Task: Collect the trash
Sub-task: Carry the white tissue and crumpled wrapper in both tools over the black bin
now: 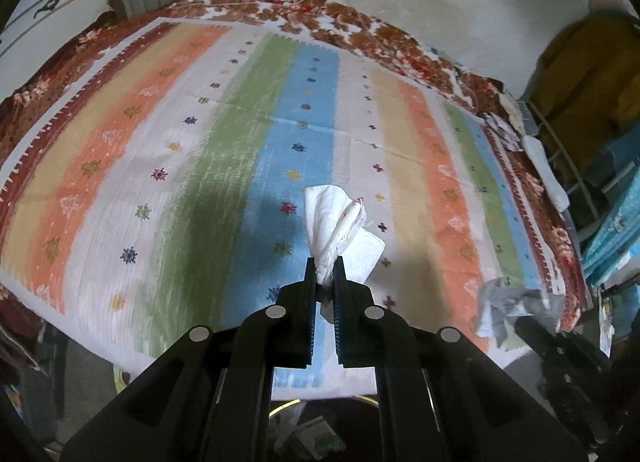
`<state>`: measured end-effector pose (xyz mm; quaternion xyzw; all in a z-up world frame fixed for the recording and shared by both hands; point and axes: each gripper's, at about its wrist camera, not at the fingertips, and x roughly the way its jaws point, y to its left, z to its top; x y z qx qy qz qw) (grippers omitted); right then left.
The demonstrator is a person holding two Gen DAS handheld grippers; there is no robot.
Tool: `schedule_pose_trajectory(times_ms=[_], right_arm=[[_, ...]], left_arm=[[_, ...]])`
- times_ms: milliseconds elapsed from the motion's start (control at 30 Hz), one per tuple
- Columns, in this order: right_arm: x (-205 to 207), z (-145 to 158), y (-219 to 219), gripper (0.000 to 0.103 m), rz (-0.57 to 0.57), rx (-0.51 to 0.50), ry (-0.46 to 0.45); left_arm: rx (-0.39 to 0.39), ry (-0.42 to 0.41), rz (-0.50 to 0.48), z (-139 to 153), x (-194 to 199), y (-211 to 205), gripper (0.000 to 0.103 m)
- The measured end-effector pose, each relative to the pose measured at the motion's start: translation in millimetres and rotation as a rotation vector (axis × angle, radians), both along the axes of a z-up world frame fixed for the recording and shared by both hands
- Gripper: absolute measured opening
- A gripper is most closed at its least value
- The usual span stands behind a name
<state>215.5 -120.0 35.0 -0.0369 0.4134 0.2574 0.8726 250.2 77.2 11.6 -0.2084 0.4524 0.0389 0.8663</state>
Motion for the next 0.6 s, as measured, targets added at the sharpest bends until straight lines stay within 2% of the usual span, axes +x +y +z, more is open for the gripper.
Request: schedule_pose_trajectory(times_ms=[100, 233, 367, 600], right_arm=[[-15.1, 0.7, -4.8, 0.005, -0.003, 0.003, -0.001], [-35.0, 0.3, -8.1, 0.005, -0.013, -0.044, -0.035], [-50.8, -4.0, -14.3, 0.005, -0.010, -0.042, -0.022], [-77.1, -11.7, -22.6, 0.005, -0.005, -0.040, -0.010]], left_arm=[[-0.009, -0.019, -0.021, 6.6, -14.9, -8.1, 0.007], [-0.009, -0.039, -0.048, 13.5, -35.8, -21.0, 0.007], [-0.031, -0.054, -0.072, 15.9, -56.6, -32.2, 0.007], [-0.026, -0.065, -0.105, 13.3, -85.1, -46.5, 0.007]])
